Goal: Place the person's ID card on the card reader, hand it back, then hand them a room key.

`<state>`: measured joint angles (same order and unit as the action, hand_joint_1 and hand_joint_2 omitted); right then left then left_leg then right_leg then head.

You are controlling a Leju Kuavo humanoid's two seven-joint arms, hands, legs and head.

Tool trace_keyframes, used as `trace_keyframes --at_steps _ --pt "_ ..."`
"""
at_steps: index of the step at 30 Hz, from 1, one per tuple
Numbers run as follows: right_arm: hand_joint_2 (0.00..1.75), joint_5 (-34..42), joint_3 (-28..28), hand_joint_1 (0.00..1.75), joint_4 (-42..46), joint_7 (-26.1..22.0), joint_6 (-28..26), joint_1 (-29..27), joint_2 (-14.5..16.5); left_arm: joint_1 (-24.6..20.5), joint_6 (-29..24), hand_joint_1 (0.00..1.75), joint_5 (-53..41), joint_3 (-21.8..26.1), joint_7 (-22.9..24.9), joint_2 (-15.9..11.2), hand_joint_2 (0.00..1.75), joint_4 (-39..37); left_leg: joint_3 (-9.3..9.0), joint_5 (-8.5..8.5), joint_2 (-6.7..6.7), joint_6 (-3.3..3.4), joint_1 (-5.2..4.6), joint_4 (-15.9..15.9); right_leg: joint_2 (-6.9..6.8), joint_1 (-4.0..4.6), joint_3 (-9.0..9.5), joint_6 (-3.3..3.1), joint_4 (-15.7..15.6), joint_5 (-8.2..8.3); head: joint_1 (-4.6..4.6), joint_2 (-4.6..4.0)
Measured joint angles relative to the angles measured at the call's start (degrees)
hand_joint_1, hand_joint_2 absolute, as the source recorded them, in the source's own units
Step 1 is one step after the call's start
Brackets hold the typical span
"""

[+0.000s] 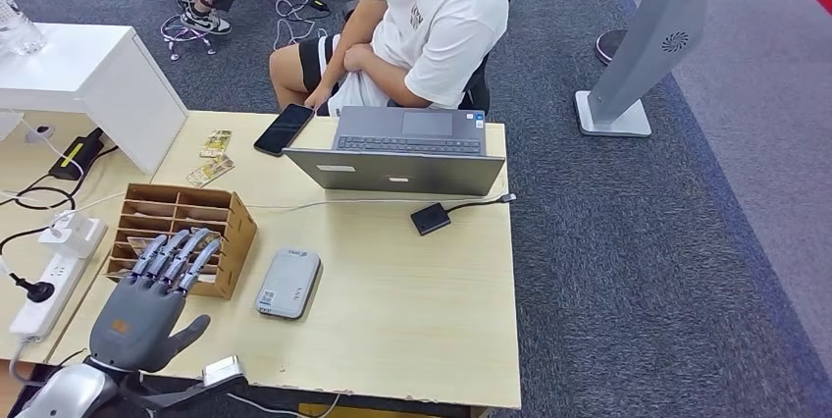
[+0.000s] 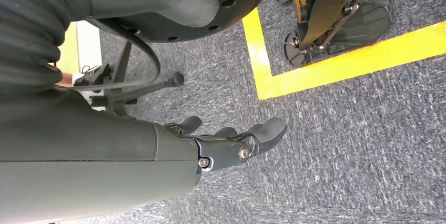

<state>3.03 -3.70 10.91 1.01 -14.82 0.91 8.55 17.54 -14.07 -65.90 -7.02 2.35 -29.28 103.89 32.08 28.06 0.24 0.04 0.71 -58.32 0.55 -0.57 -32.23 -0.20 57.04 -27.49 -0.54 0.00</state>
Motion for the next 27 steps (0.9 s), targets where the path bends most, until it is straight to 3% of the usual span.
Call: trace_keyframes --at_steps 9,19,27 --pt "1.75 -0.2 -0.7 0.00 0.0 0.2 0.0 0.0 0.2 1.0 0.9 0.00 0.0 1.7 3.1 0.0 1.75 0.0 -0.01 -0.04 -0.05 0.00 0.00 0.0 -0.06 0.00 0.03 -0.03 0.0 0.04 0.01 0.00" --pt "1.75 -1.4 -0.8 0.00 0.0 0.8 0.3 0.0 0.3 -1.6 3.9 0.00 0.4 5.8 3.6 1.2 1.75 -3.9 -0.02 -0.04 -0.05 0.00 0.01 0.0 -0.05 0.01 0.03 -0.04 0.0 0.04 0.01 0.00" --pt "1.75 -2.0 -0.8 0.00 0.0 0.9 0.4 0.0 0.3 -2.9 4.4 0.00 0.2 6.3 3.6 2.6 1.75 -7.3 -0.01 -0.04 -0.06 0.00 0.00 0.0 -0.05 0.00 0.03 -0.04 0.0 0.04 0.00 0.00"
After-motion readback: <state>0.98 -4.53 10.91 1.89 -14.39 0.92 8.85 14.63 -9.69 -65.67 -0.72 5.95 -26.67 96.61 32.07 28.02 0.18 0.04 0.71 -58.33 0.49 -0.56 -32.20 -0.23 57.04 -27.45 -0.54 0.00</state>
